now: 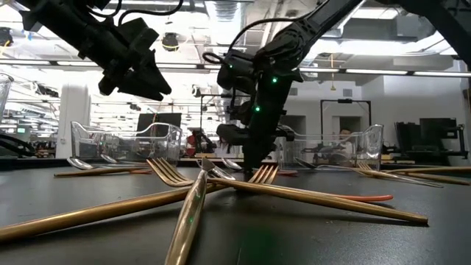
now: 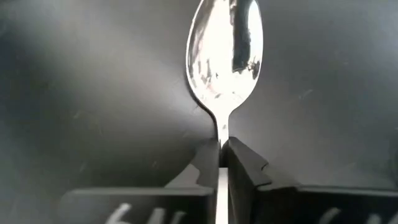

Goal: Sort silverware by color (type)
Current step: Put the silver and orange spoon into the top right transparent bin

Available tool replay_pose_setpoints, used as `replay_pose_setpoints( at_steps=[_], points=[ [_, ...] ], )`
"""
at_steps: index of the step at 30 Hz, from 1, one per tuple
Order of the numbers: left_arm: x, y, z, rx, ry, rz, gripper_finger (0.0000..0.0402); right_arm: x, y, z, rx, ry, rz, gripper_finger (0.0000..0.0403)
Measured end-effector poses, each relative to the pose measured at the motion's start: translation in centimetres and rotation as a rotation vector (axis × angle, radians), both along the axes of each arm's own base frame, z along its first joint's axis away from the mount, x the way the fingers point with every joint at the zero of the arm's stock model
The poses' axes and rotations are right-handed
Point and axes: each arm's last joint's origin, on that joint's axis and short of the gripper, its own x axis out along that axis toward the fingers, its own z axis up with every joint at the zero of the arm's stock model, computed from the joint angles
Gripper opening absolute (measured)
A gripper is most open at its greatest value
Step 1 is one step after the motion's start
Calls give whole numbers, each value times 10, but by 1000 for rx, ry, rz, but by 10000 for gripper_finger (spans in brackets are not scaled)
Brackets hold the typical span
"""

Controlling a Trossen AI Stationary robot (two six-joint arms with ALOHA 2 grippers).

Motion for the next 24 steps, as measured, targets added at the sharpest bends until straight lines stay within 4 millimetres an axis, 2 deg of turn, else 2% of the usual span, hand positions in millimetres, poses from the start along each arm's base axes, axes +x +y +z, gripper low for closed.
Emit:
replay_pose_setpoints(
  at_steps=[3,9,11,13,16,18,21,24],
  points=[
    [0,0,0,0,1,0,171,2,11,0,-17,23,79,10],
    [0,0,0,1,6,0,171,3,23,1,-40,49,172,19],
    [0,0,0,1,6,0,171,1,26,9,-48,57,213,17],
    [0,0,0,7,9,-1,171,-4,29,24,-59,58,262,16],
    [-1,1,0,35,18,10,171,-14,27,67,-119,1,310,16],
    [-1,3,0,59,24,30,171,-27,20,94,-194,16,326,15],
    [0,9,4,80,16,81,171,-49,6,118,-292,121,339,15],
    [2,24,11,100,14,156,171,-72,-15,135,-342,210,282,15]
  ],
)
